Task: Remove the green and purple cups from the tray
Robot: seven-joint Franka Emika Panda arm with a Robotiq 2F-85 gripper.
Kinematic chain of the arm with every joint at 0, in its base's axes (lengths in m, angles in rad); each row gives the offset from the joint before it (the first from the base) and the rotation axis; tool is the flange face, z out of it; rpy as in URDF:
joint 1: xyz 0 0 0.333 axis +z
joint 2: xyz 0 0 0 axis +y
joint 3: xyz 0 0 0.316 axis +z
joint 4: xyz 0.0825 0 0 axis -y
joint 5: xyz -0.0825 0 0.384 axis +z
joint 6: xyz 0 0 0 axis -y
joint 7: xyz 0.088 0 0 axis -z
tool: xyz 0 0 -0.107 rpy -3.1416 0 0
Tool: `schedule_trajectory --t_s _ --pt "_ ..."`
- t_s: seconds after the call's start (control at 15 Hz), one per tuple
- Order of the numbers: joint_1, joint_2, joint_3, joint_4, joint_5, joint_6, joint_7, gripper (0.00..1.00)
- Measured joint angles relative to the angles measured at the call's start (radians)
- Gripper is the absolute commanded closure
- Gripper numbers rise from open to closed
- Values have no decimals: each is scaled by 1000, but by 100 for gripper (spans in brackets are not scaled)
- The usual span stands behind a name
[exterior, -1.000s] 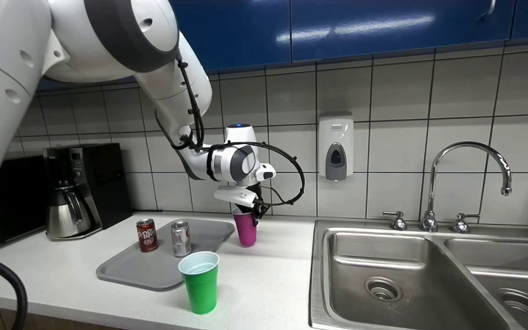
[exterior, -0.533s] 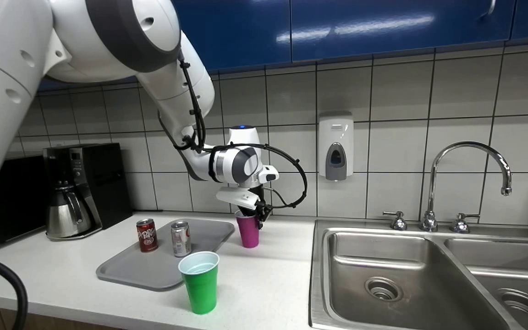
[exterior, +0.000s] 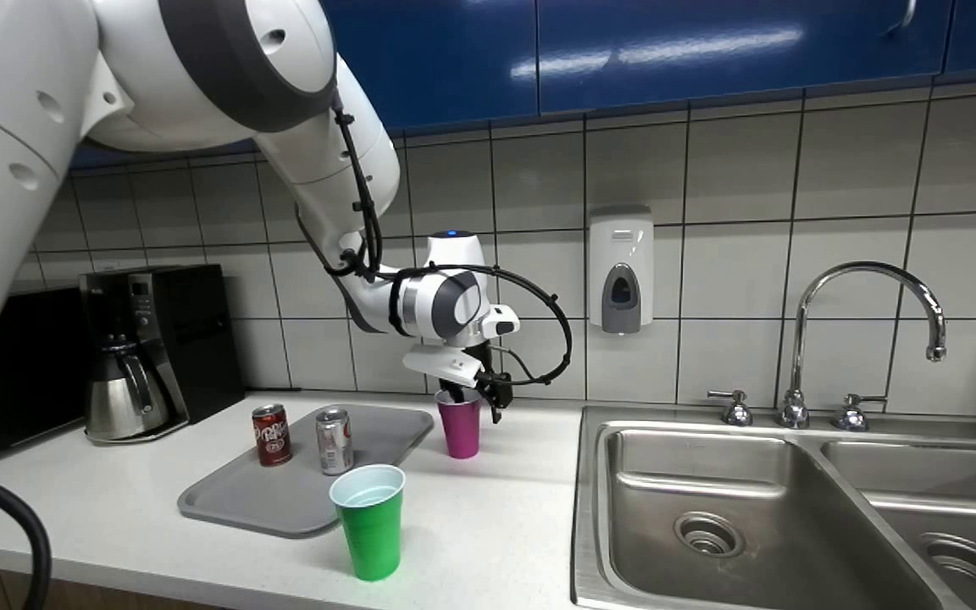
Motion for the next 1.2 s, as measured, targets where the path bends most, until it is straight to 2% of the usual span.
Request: schedule_trajectory --t_s 1.2 --pt "-15 -140 10 -39 30 -21 -119 0"
